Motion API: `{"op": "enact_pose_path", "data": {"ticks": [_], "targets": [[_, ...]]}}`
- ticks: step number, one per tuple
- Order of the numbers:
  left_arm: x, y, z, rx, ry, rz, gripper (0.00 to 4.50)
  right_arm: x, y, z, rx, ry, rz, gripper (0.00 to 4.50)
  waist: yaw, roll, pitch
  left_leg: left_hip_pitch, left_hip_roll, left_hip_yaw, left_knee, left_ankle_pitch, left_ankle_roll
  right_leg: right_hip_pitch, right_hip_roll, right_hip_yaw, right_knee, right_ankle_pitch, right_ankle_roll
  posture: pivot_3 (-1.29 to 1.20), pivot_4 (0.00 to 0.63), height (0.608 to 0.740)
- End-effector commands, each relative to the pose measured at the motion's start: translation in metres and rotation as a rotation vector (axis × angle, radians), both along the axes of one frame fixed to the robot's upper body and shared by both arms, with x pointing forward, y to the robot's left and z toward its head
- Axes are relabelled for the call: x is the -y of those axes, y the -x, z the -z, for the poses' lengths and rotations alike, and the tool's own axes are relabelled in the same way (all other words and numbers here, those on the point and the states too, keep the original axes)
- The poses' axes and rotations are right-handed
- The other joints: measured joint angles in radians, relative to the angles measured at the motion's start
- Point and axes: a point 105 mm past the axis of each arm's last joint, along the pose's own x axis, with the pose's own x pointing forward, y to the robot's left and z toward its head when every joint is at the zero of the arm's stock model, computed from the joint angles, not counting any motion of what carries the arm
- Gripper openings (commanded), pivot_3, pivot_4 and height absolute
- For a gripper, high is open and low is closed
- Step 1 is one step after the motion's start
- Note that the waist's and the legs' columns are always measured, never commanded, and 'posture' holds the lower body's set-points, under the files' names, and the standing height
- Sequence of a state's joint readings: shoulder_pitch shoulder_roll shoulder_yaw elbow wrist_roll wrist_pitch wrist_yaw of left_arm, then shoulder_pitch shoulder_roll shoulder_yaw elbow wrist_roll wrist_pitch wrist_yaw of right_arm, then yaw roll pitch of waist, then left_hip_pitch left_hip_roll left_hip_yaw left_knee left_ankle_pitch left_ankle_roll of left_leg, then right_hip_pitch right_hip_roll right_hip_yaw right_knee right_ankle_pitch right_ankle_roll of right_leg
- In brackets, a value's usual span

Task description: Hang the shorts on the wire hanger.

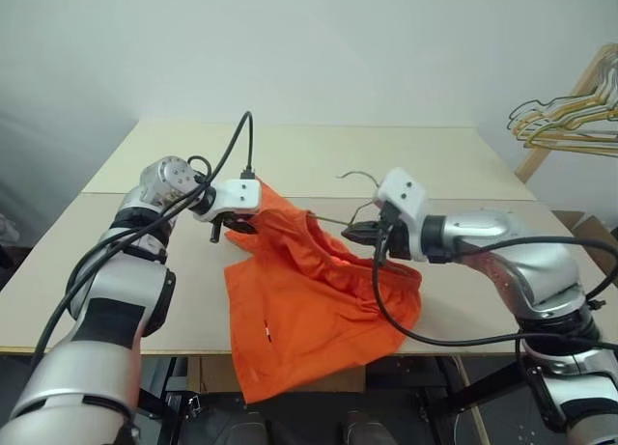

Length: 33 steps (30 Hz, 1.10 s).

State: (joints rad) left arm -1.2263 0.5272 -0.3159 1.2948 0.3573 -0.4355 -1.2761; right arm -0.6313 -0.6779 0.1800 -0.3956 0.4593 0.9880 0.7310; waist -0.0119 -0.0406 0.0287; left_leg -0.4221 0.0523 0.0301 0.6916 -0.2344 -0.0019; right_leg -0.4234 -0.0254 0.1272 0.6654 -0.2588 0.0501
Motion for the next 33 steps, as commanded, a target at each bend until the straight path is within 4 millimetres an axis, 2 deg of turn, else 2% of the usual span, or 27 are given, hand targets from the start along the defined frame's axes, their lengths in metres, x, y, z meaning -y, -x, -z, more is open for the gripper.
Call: {"op": "enact_pose_path", "data": {"ticks": [1, 13, 18, 22, 26, 33], "targets": [[0.001, -0.010, -0.025, 0.078, 0.023, -0.032, 0.03, 0.004, 0.003, -0.013, 0.053, -0.020, -0.001, 0.00, 0.000, 0.000, 0.000, 0.000, 0.000, 0.000, 0.000, 0.000, 0.000, 0.000, 0.000, 0.000, 0.000, 0.000, 0.000, 0.03, 0.000, 0.740], [-0.003, -0.016, -0.046, 0.102, 0.109, -0.100, 0.03, 0.009, 0.006, -0.004, 0.036, -0.016, 0.022, 0.00, 0.000, 0.000, 0.000, 0.000, 0.000, 0.000, 0.000, 0.000, 0.000, 0.000, 0.000, 0.000, 0.000, 0.000, 0.000, 0.03, 0.000, 0.740], [-0.008, -0.022, -0.069, 0.144, 0.176, -0.161, 0.03, 0.016, 0.007, 0.012, 0.031, 0.051, 0.053, 0.00, 0.000, 0.000, 0.000, -0.001, 0.000, 0.000, 0.000, 0.000, 0.000, 0.000, 0.000, 0.000, 0.000, 0.000, 0.000, 0.04, 0.000, 0.740], [-0.014, -0.024, -0.073, 0.170, 0.180, -0.196, 0.03, 0.018, 0.008, 0.017, 0.026, 0.062, 0.066, 0.00, 0.001, 0.000, 0.000, 0.000, 0.000, 0.000, 0.000, 0.000, 0.000, 0.000, 0.000, 0.000, 0.000, 0.000, 0.000, 0.04, 0.000, 0.740], [-0.017, -0.019, -0.062, 0.135, 0.138, -0.161, 0.03, 0.021, 0.007, 0.015, 0.032, 0.057, 0.080, 0.00, 0.000, 0.000, 0.000, 0.000, 0.000, 0.000, 0.000, 0.000, 0.000, 0.000, 0.000, 0.000, 0.000, 0.000, 0.000, 0.04, 0.000, 0.740], [-0.011, -0.005, -0.034, 0.044, 0.082, -0.045, 0.03, 0.026, 0.004, -0.006, 0.057, 0.034, 0.092, 0.00, 0.000, 0.000, 0.000, 0.000, 0.000, 0.000, 0.000, 0.000, 0.000, 0.000, 0.000, 0.000, 0.000, 0.000, 0.000, 0.03, 0.000, 0.740]]}}
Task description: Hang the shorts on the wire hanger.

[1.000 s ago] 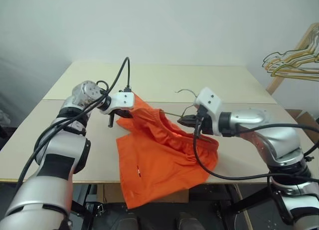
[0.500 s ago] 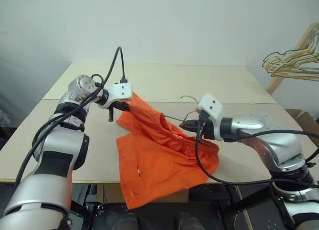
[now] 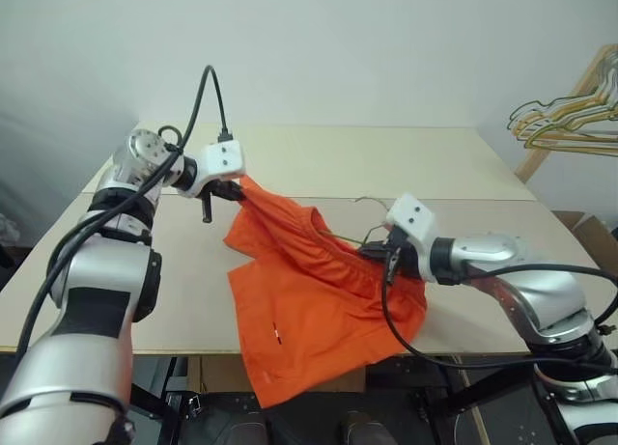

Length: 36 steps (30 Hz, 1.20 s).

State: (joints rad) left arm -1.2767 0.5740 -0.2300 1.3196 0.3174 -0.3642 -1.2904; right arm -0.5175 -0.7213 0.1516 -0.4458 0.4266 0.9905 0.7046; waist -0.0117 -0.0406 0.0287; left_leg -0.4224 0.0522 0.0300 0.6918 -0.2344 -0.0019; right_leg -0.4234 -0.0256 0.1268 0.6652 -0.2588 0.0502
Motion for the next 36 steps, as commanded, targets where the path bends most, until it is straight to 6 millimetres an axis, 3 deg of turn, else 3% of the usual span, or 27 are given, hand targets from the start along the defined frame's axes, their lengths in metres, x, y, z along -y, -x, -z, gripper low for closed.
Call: {"op": "enact_pose_path", "data": {"ticks": [1, 5, 10, 13, 15, 16, 23, 27, 30, 36], "targets": [[0.007, 0.004, -0.001, 0.010, -0.036, 0.079, 0.03, 0.004, -0.001, -0.029, 0.081, -0.007, -0.004, 0.00, 0.000, 0.000, 0.000, 0.000, 0.000, 0.000, 0.000, 0.000, 0.000, 0.000, 0.000, 0.000, 0.000, 0.000, 0.000, 0.03, 0.000, 0.740], [0.011, 0.005, -0.005, 0.028, -0.041, 0.115, 0.93, 0.001, 0.002, -0.040, 0.082, 0.006, -0.047, 0.00, 0.001, 0.000, 0.000, -0.001, 0.000, 0.000, 0.000, 0.000, 0.000, 0.000, 0.000, 0.000, 0.000, 0.000, 0.000, 0.02, 0.000, 0.740], [0.024, 0.010, -0.045, 0.073, 0.046, 0.216, 2.58, 0.002, 0.002, -0.045, 0.062, 0.059, -0.069, 0.00, 0.001, 0.000, 0.000, -0.001, 0.000, 0.000, 0.000, 0.000, 0.000, -0.001, 0.000, 0.000, 0.000, 0.000, 0.000, 0.02, 0.000, 0.740], [0.045, 0.020, -0.069, 0.048, 0.162, 0.330, 3.64, 0.004, -0.001, -0.050, 0.052, 0.100, -0.072, 0.00, 0.000, 0.000, 0.000, -0.002, 0.000, 0.000, 0.001, 0.000, 0.000, -0.001, -0.001, -0.001, 0.000, 0.000, 0.000, 0.02, 0.000, 0.740], [0.062, 0.024, -0.074, 0.041, 0.219, 0.392, 4.34, 0.002, -0.004, -0.055, 0.055, 0.127, -0.083, 0.00, 0.000, 0.001, 0.000, -0.002, 0.000, 0.000, 0.001, 0.000, 0.000, -0.001, -0.001, -0.001, -0.001, 0.000, 0.000, 0.02, 0.000, 0.740], [0.069, 0.026, -0.072, 0.031, 0.232, 0.412, 4.43, 0.001, -0.006, -0.057, 0.057, 0.136, -0.089, 0.00, 0.000, 0.001, 0.000, -0.001, 0.000, 0.000, 0.001, 0.000, 0.000, 0.000, -0.001, -0.001, -0.001, 0.000, 0.000, 0.01, 0.000, 0.740], [0.088, 0.029, -0.035, -0.028, 0.073, 0.474, 4.43, -0.007, -0.011, -0.069, 0.087, 0.160, -0.130, 0.00, -0.012, 0.002, 0.001, -0.001, 0.000, 0.000, 0.001, 0.000, 0.000, -0.001, -0.001, 0.000, 0.001, 0.000, 0.000, 0.00, 0.000, 0.740], [0.094, 0.024, -0.030, -0.008, 0.029, 0.455, 4.43, -0.009, -0.011, -0.073, 0.098, 0.167, -0.145, 0.00, -0.011, 0.003, 0.001, -0.002, 0.000, 0.000, 0.001, 0.000, 0.000, -0.001, -0.001, 0.000, 0.000, 0.000, 0.000, -0.01, 0.000, 0.740], [0.097, 0.025, -0.024, -0.024, 0.007, 0.463, 3.89, -0.010, -0.011, -0.076, 0.101, 0.169, -0.149, 0.00, -0.010, 0.003, 0.001, -0.002, 0.000, 0.000, 0.001, 0.000, 0.000, -0.001, -0.001, 0.000, 0.000, 0.000, 0.000, -0.01, 0.000, 0.740], [0.096, 0.024, -0.020, -0.023, -0.012, 0.460, 1.92, -0.008, -0.012, -0.080, 0.117, 0.167, -0.147, 0.00, -0.009, 0.003, 0.001, -0.002, 0.000, 0.000, 0.001, 0.000, 0.000, -0.001, -0.001, 0.000, 0.000, 0.000, 0.000, -0.02, 0.000, 0.740]]}}
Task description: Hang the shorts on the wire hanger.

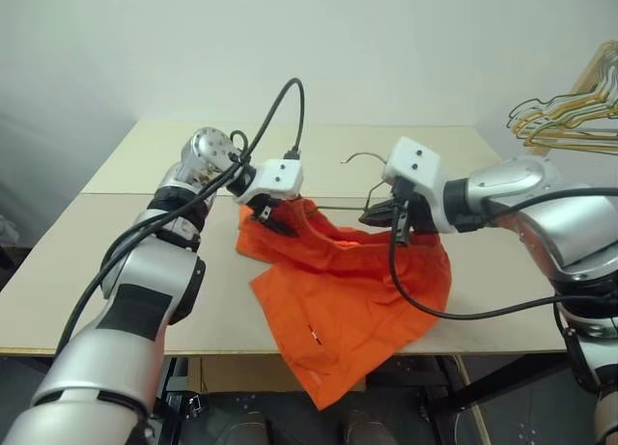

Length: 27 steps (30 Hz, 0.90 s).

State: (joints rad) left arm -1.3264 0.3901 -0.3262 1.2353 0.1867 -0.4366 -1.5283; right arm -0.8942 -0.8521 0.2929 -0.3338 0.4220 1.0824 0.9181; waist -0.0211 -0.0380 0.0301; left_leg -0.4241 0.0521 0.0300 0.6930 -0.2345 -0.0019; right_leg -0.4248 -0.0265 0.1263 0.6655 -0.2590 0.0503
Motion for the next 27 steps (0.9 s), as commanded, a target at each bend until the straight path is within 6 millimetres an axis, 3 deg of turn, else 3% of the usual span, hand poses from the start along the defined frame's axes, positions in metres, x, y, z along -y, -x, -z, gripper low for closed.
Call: {"op": "enact_pose_path", "data": {"ticks": [1, 6, 7, 11, 21, 24, 27], "targets": [[0.003, -0.003, -0.013, 0.044, 0.011, 0.006, 1.57, 0.000, -0.001, -0.024, 0.103, -0.014, -0.022, 0.00, 0.000, 0.000, 0.000, 0.000, 0.000, 0.000, 0.000, 0.000, 0.000, 0.000, 0.000, 0.000, 0.000, 0.000, 0.000, -0.02, 0.000, 0.740], [0.004, -0.005, -0.016, 0.036, 0.049, -0.025, 0.02, 0.002, -0.001, -0.022, 0.140, 0.002, -0.038, 0.00, 0.000, 0.000, 0.000, 0.000, 0.000, 0.000, 0.000, 0.000, 0.000, 0.000, 0.000, 0.000, 0.000, 0.000, 0.000, -0.02, 0.000, 0.740], [0.005, -0.006, -0.017, 0.036, 0.066, -0.038, 0.02, 0.003, -0.001, -0.020, 0.145, 0.006, -0.035, 0.00, 0.000, 0.000, 0.000, 0.000, 0.000, 0.000, 0.000, 0.000, 0.000, 0.000, 0.000, 0.000, 0.000, 0.000, 0.000, -0.02, 0.000, 0.740], [0.004, -0.005, -0.018, 0.004, 0.086, -0.045, 0.00, 0.006, -0.002, -0.019, 0.147, 0.007, -0.014, 1.09, 0.000, 0.000, 0.000, 0.000, 0.000, 0.000, 0.000, 0.000, 0.000, 0.000, 0.000, 0.000, 0.000, 0.000, 0.000, -0.02, 0.000, 0.740], [0.000, -0.006, -0.018, -0.024, 0.097, -0.076, 0.00, 0.043, 0.020, -0.031, 0.158, -0.004, 0.057, 4.47, 0.004, 0.000, 0.000, 0.000, 0.000, 0.000, 0.000, 0.000, 0.000, 0.000, 0.000, 0.000, 0.000, 0.000, 0.000, -0.02, 0.000, 0.740], [0.001, -0.006, -0.018, -0.023, 0.097, -0.078, 0.00, 0.062, 0.025, -0.030, 0.147, 0.011, 0.108, 4.47, 0.004, 0.000, 0.000, 0.000, 0.000, 0.000, 0.000, 0.000, 0.000, 0.000, 0.000, 0.000, 0.000, 0.000, 0.000, -0.02, 0.000, 0.740], [0.001, -0.007, -0.018, -0.020, 0.099, -0.079, 0.00, 0.074, 0.032, -0.008, 0.096, 0.114, 0.117, 4.47, 0.004, 0.000, 0.000, 0.000, 0.000, 0.000, 0.000, 0.000, 0.000, 0.001, 0.000, 0.000, 0.000, 0.000, 0.000, -0.02, 0.000, 0.740]]}}
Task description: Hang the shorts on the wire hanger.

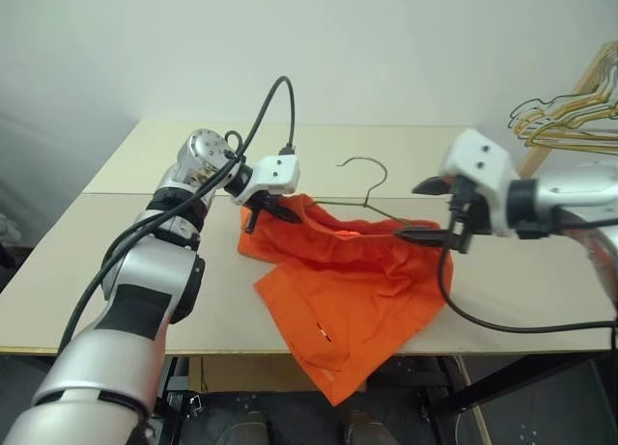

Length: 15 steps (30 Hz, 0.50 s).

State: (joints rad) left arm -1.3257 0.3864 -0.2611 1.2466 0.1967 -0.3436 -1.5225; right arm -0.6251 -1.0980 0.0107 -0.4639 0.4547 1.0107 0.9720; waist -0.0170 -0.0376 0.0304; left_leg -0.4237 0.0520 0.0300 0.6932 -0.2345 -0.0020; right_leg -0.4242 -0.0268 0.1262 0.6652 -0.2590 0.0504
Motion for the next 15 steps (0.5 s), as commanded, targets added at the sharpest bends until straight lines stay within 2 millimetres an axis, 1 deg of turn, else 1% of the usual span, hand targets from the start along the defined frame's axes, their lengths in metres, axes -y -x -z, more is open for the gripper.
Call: {"op": "enact_pose_path", "data": {"ticks": [1, 3, 5, 6, 9, 13, 15], "targets": [[0.005, -0.003, -0.016, 0.044, 0.037, 0.005, 0.00, 0.008, 0.008, 0.013, -0.016, 0.095, -0.003, 4.47, -0.001, 0.000, 0.000, 0.000, 0.000, 0.000, 0.000, 0.000, 0.000, 0.000, 0.000, 0.000, 0.000, 0.000, 0.000, -0.03, 0.000, 0.740], [0.006, -0.003, -0.017, 0.045, 0.039, 0.007, 0.00, 0.012, 0.002, 0.030, -0.047, 0.147, 0.029, 4.12, -0.007, 0.000, 0.000, 0.000, 0.000, 0.000, 0.000, 0.000, 0.000, 0.000, 0.000, 0.000, 0.000, 0.000, 0.000, -0.03, 0.000, 0.740], [0.006, -0.002, -0.017, 0.045, 0.039, 0.009, 0.00, 0.014, -0.008, 0.040, -0.050, 0.156, 0.060, 3.63, -0.014, 0.000, 0.000, 0.001, 0.000, 0.000, 0.000, 0.000, 0.000, 0.000, 0.000, 0.001, 0.000, 0.000, 0.000, -0.02, 0.000, 0.740], [0.006, -0.002, -0.017, 0.045, 0.038, 0.010, 0.00, 0.014, -0.010, 0.041, -0.049, 0.154, 0.066, 3.29, -0.019, 0.000, 0.000, 0.001, 0.000, 0.000, 0.000, 0.000, 0.000, 0.000, 0.000, 0.000, 0.000, 0.000, 0.000, -0.02, 0.000, 0.740], [0.004, -0.002, -0.018, 0.047, 0.035, 0.010, 0.00, 0.011, -0.014, 0.037, -0.038, 0.131, 0.072, 2.20, -0.022, 0.001, 0.001, 0.000, 0.000, 0.000, -0.001, 0.000, 0.000, 0.000, 0.000, 0.001, 0.000, 0.000, 0.000, -0.01, 0.000, 0.740], [0.001, -0.002, -0.017, 0.049, 0.027, 0.008, 0.00, 0.006, -0.011, 0.033, -0.038, 0.114, 0.031, 0.75, -0.022, 0.002, 0.001, 0.000, 0.000, 0.000, -0.001, 0.000, 0.000, 0.000, 0.000, 0.001, -0.001, 0.000, 0.000, -0.01, 0.000, 0.740], [0.001, -0.002, -0.017, 0.055, 0.025, 0.016, 0.00, 0.004, -0.008, 0.033, -0.045, 0.105, 0.016, 0.15, -0.022, 0.002, 0.001, 0.000, 0.000, 0.000, 0.000, 0.000, 0.000, 0.000, 0.000, 0.001, -0.001, 0.000, 0.000, -0.01, 0.000, 0.740]]}}
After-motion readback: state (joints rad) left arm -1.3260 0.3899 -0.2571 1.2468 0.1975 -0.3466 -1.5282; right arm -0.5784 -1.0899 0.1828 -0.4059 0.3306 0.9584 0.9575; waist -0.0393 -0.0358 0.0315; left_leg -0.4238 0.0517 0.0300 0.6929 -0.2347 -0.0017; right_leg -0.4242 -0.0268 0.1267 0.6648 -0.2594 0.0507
